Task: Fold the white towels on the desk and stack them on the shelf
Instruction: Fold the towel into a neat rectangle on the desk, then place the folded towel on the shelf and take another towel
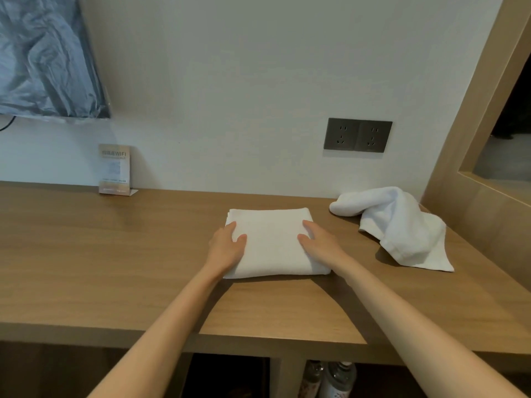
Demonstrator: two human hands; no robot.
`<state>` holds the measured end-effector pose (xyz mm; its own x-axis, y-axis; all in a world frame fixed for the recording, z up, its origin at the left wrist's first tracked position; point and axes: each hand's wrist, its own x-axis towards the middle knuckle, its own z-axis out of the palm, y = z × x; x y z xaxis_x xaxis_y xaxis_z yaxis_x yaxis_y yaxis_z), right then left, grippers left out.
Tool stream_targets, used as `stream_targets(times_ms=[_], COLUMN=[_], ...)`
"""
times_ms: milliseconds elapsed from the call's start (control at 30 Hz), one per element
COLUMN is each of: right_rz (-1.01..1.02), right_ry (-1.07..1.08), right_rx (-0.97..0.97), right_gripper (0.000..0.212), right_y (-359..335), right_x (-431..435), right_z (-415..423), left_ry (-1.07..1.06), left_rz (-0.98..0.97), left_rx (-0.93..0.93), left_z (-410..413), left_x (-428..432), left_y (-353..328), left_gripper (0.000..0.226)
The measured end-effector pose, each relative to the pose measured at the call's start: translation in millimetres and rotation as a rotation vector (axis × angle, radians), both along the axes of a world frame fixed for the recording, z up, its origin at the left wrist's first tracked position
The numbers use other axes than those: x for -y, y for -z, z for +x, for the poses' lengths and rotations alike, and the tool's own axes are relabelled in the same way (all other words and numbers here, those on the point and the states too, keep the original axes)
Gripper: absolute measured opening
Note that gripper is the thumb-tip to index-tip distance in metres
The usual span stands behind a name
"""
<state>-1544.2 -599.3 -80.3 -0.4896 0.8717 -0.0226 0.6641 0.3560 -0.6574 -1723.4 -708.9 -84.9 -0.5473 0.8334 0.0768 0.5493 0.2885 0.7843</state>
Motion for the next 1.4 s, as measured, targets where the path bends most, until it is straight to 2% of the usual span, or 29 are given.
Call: stream_targets(times_ms=[167, 367, 733, 900, 1200, 1400], right_rz=[-0.018, 0.053, 0.150, 0.129, 0.078, 0.035], right_ry=[0.033, 0.005, 0.033, 0.083, 0.167, 0.268], right_rx=[-0.017, -0.034, -0.276, -0.303, -0.313, -0.278], right_gripper=[0.059, 0.057, 0.038, 0.031, 0.019, 0.021], right_y=[3, 2, -10, -62, -213, -261], right_x=[-6, -24, -94, -100, -76, -62], right_z=[-6, -10, -32, -33, -8, 33], left_ry=[-0.001, -0.011, -0.040, -0.027, 0.016, 0.117], left_rz=[0.008, 0.038, 0.187, 0.162, 0.102, 0.092], left_rx=[-0.022, -0.136, -0.152, -0.079, 0.033, 0.017], left_z=[4, -6, -33, -32, -11, 21], left_x=[-3, -21, -101, -112, -101, -99], left_y=[-4, -1, -12, -65, -213, -265], left_gripper=[0.051, 0.047, 0.040, 0.035, 0.032, 0.032])
